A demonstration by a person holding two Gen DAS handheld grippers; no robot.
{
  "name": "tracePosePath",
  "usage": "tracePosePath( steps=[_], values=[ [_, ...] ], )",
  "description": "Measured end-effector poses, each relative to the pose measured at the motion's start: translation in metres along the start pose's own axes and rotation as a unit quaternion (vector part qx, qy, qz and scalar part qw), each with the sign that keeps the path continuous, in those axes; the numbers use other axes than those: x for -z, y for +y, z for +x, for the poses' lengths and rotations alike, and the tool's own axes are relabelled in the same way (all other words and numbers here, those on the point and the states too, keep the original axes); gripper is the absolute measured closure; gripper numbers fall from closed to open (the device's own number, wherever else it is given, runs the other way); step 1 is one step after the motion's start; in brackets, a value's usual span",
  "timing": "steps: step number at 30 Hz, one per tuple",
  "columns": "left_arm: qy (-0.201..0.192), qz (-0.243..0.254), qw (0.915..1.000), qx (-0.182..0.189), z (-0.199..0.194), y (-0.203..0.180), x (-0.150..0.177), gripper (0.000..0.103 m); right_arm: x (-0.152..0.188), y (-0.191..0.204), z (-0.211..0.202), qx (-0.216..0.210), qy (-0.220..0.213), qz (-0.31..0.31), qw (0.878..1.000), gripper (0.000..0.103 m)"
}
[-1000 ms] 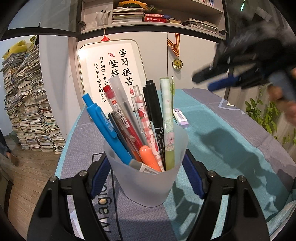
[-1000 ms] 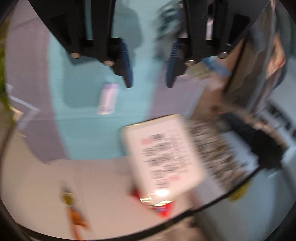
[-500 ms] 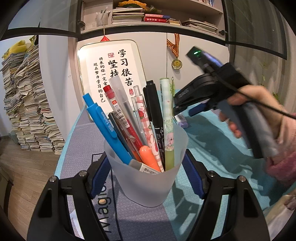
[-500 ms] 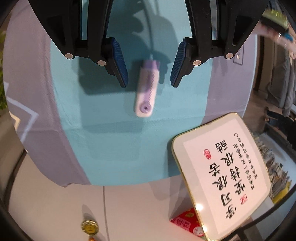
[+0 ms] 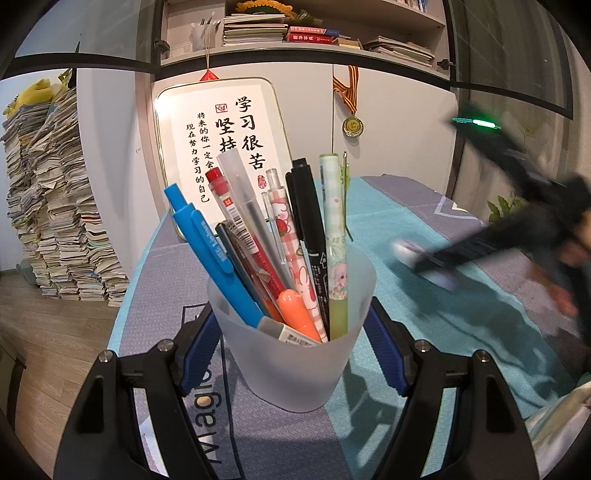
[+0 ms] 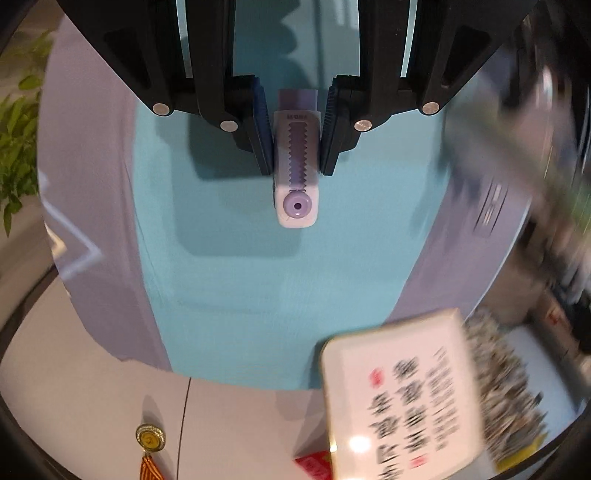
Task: Organize stationery
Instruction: 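Lower the right gripper onto the white-and-purple correction tape and grasp it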
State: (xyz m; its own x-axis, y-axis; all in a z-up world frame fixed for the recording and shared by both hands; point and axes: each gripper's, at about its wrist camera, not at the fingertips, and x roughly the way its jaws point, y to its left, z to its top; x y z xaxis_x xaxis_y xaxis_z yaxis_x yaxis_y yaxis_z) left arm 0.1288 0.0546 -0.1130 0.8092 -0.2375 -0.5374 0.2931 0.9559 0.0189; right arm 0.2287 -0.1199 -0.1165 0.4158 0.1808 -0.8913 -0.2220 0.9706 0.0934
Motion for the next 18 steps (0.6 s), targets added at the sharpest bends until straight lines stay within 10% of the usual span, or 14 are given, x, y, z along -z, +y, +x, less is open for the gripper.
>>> tracePosePath(
  steps=[8, 12, 17, 18],
  values=[
    [-0.002, 0.000, 1.0000, -0.001, -0.001, 0.000, 0.000, 0.028, 0.055, -0.010, -0.013, 0.004, 0.046, 0.000, 0.999, 0.076],
    [-0.004, -0.001, 1.0000, 0.000, -0.002, 0.000, 0.000, 0.028, 0.040, -0.013, -0.011, 0.017, 0.036, 0.001, 0.999, 0.050],
    [-0.004, -0.001, 1.0000, -0.001, -0.002, 0.000, 0.000, 0.028, 0.044, -0.015, -0.005, 0.013, 0.042, 0.001, 0.999, 0.051],
    [-0.004, -0.001, 1.0000, 0.000, -0.002, 0.000, 0.000, 0.028, 0.045, -0.014, -0.002, 0.021, 0.046, -0.001, 0.999, 0.064]
  ],
)
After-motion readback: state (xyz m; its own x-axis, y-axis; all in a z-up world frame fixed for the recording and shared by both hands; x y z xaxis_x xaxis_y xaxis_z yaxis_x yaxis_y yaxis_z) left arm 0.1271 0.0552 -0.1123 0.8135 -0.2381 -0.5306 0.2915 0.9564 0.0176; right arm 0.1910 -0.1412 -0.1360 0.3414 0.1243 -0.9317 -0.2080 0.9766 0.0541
